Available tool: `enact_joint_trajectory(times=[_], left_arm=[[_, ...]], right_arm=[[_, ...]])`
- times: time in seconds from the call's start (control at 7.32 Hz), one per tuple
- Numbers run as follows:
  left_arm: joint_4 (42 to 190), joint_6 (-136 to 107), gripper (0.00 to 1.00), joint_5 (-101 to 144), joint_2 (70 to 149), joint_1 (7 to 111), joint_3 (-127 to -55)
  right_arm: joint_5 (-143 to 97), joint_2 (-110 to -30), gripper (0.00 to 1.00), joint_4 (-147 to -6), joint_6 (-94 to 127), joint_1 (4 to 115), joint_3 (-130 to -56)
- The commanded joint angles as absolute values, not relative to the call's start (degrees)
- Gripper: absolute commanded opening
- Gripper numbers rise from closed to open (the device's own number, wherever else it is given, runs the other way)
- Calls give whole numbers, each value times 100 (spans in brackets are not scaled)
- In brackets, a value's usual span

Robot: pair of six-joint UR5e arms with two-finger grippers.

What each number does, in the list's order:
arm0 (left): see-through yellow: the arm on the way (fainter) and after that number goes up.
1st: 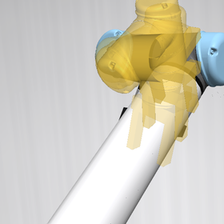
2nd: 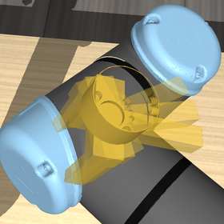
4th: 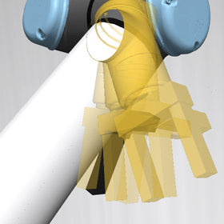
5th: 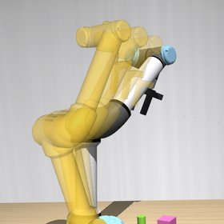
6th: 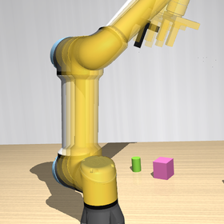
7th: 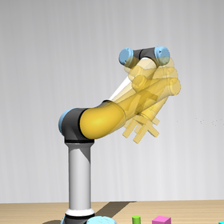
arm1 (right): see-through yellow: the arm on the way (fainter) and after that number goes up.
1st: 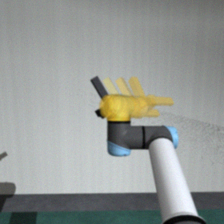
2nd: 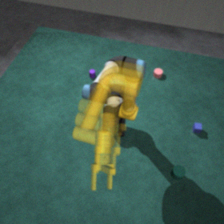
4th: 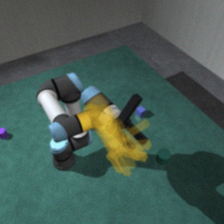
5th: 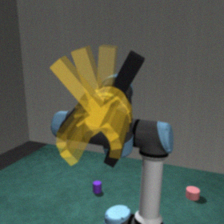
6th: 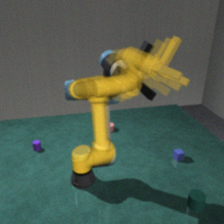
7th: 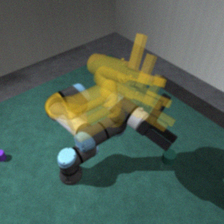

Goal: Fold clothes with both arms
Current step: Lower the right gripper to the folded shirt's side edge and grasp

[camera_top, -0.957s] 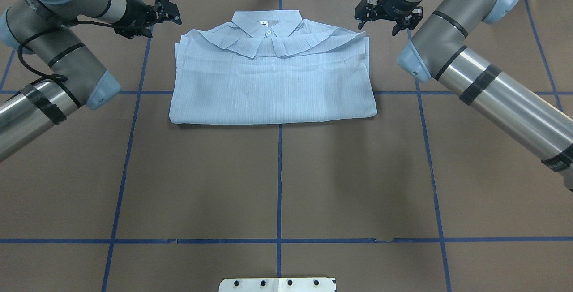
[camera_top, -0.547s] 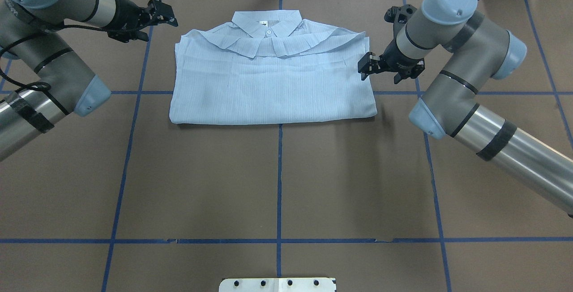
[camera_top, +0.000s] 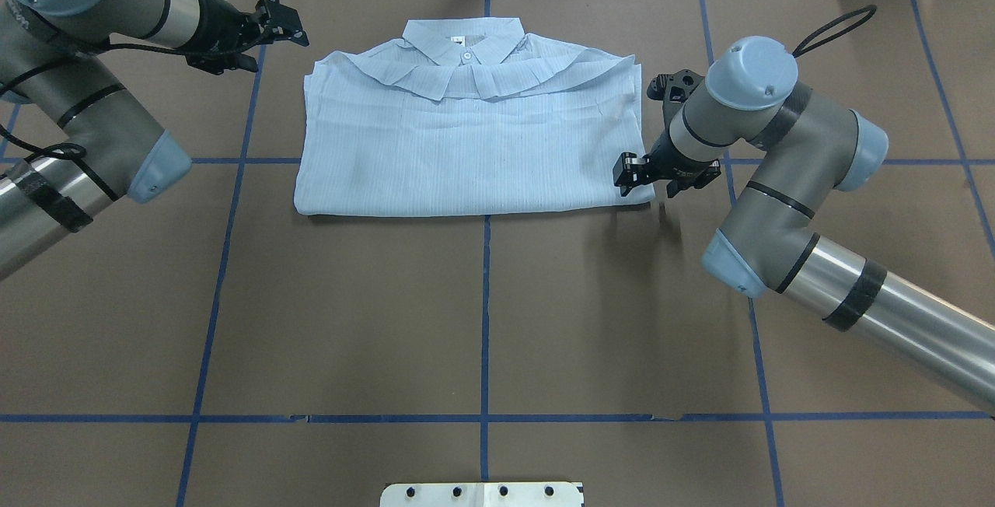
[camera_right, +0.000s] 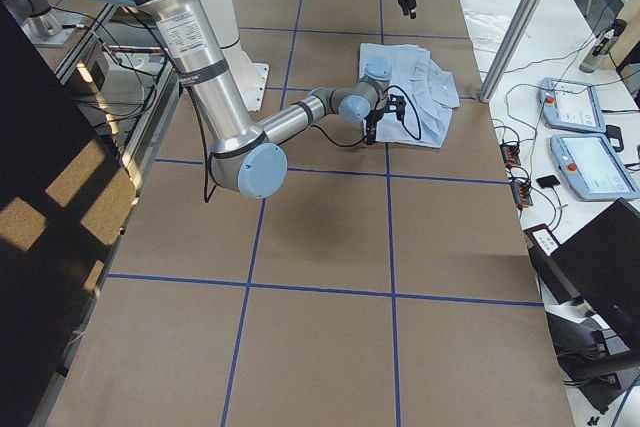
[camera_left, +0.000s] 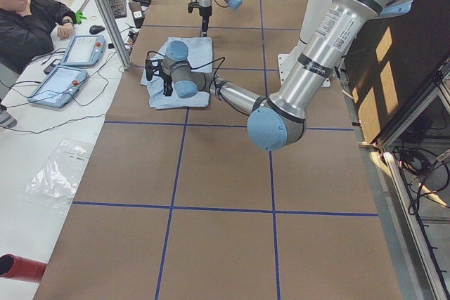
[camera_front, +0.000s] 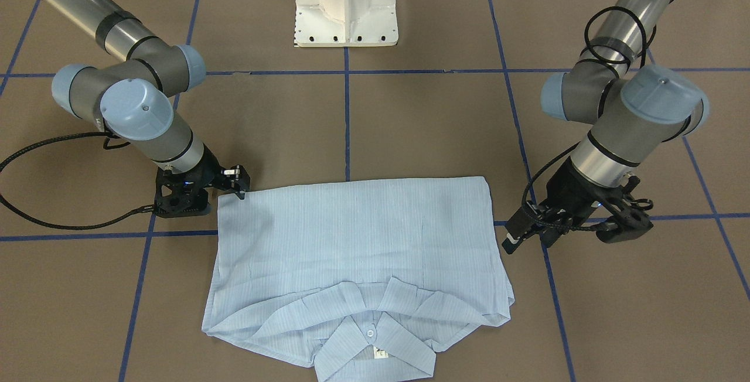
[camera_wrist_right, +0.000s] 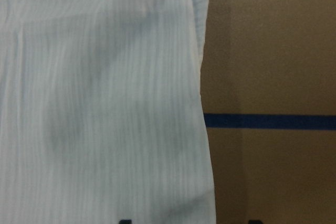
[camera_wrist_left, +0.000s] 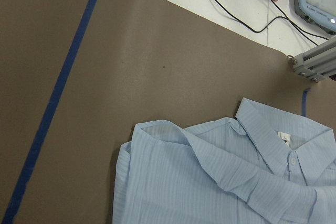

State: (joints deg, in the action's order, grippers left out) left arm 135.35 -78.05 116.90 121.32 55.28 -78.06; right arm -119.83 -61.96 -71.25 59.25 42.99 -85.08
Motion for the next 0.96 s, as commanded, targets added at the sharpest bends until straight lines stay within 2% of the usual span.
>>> enact_joint_trajectory(times=[0.0,0.27,0.55,0.68,0.82], left_arm=[[13535,-7805,99,11689,12129,5528,-7805],[13535,-7805,99,11689,12129,5528,-7805],[13544,-7805,99,11698,12094,5520,-7805],[13544,-7805,99,11690,12094,5520,-7805],[13544,-7805,99,11689,12094,5520,-7805]], right_arm=[[-11962,-6188,61,-7128,5854,4306,-8455],[-11945,-6170,57,-7128,5836,4359,-8368],[-11953,-6161,57,-7119,5836,4351,-8332],[-11953,-6152,54,-7119,5836,4342,-8332],[-11953,-6144,44,-7119,5836,4342,-8332]])
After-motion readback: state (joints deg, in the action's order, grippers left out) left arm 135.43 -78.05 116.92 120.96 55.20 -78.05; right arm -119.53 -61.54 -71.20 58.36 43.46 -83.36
